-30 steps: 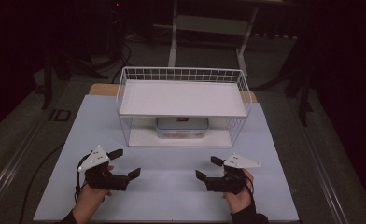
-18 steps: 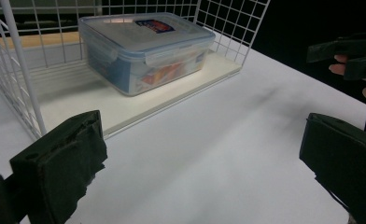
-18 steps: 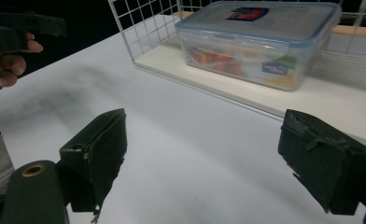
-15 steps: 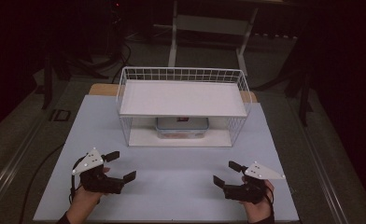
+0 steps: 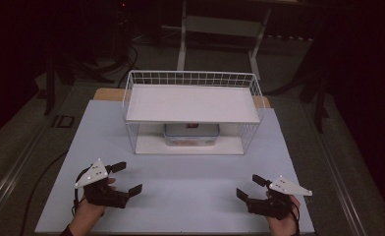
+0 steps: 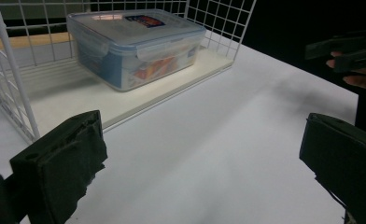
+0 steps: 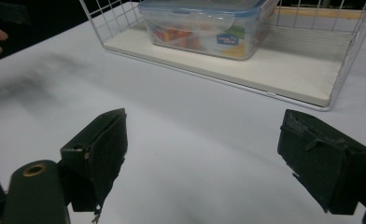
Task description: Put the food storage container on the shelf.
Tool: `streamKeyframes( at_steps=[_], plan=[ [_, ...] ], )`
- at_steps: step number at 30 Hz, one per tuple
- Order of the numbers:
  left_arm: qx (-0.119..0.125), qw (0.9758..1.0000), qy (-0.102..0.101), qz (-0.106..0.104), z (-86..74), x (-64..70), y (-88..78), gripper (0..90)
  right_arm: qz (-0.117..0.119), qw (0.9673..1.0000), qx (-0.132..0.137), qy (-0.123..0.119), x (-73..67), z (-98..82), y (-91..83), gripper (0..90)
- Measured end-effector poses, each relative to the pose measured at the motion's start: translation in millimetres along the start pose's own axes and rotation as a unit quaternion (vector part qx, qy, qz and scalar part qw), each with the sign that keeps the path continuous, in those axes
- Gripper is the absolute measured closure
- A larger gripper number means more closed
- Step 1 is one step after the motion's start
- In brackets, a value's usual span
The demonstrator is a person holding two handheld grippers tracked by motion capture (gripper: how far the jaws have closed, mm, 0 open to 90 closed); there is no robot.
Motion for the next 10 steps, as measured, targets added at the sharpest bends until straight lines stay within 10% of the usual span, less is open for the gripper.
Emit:
streamKeyframes(
  at_steps=[10],
  plan=[
    [-0.011,0.9998,-0.008,-0.012,-5.0,-1.9,3.9,0.0,0.010,0.9999,-0.008,0.004,0.3,-3.5,3.8,15.6]
  ],
)
Point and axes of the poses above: each handheld gripper's, and its own axes: y roughly forward along the jaws, z roughly out of its top, x roughly to its right, the point moved 6 cm from there along y, roughly forward along the jaws, and after that the axes turned 12 degrees about -y, right-handed, at the moved point
